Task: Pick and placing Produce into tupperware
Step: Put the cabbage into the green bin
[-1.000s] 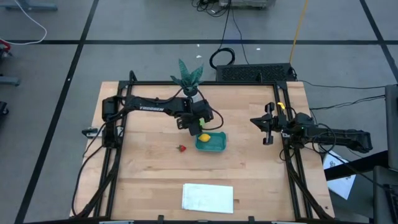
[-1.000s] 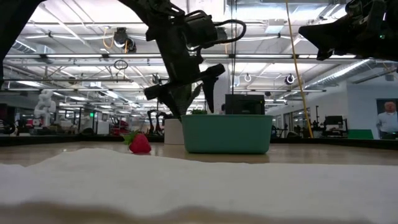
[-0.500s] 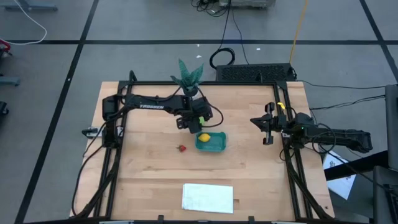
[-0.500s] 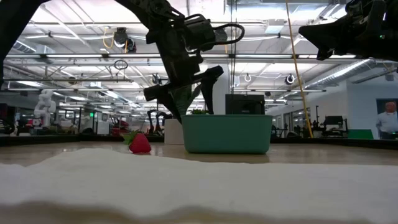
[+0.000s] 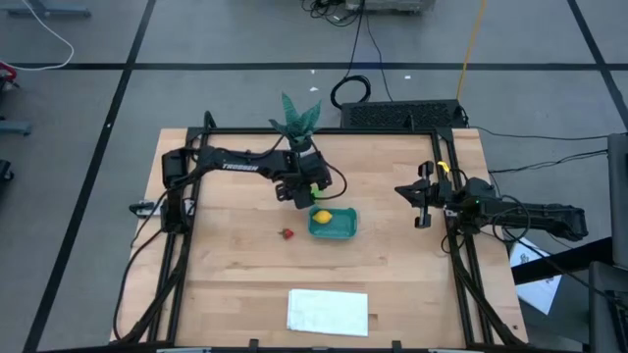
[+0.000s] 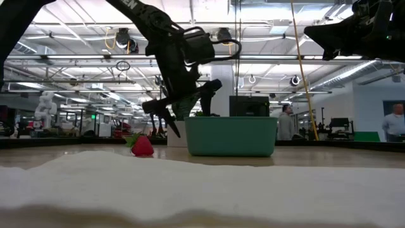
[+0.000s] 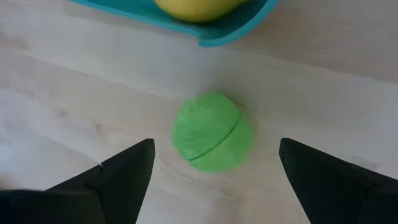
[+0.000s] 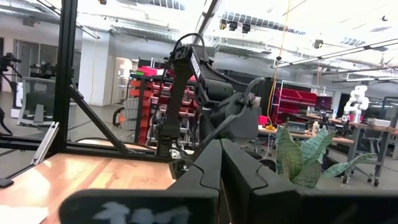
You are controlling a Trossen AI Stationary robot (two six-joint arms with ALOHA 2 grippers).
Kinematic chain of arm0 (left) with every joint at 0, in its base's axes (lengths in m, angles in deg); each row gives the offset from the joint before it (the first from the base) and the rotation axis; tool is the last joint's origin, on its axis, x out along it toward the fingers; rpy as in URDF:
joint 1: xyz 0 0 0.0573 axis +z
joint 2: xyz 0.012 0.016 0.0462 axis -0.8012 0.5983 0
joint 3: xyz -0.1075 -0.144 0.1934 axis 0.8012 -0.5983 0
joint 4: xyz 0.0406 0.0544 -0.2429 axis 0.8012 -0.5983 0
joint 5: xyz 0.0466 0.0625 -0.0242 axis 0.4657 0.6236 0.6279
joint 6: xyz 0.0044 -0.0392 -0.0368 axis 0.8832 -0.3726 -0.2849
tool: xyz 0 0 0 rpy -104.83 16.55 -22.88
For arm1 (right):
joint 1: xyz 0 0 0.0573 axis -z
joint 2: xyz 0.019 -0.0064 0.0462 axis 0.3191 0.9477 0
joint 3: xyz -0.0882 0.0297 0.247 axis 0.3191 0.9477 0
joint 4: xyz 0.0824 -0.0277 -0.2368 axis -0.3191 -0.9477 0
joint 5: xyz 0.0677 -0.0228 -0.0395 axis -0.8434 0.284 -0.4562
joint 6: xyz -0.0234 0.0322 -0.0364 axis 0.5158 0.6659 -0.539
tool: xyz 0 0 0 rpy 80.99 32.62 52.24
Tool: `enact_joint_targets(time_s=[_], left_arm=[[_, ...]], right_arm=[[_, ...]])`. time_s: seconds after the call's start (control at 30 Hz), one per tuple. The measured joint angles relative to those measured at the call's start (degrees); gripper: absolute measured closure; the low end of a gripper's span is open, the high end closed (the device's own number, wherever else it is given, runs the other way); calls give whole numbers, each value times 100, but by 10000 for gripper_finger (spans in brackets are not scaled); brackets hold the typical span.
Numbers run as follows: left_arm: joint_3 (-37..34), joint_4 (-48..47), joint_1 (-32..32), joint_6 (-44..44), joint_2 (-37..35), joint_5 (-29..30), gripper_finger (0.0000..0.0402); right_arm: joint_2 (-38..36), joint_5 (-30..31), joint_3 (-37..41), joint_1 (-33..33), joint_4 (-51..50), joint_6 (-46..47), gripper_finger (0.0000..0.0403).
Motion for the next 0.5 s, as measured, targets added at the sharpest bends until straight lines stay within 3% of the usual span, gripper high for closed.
enact_joint_targets(time_s=[0.5], left_arm=[[-31,367,-7,65,64,-238,52]], right_arm=[[1,0,-1,1,-2,-2,403]])
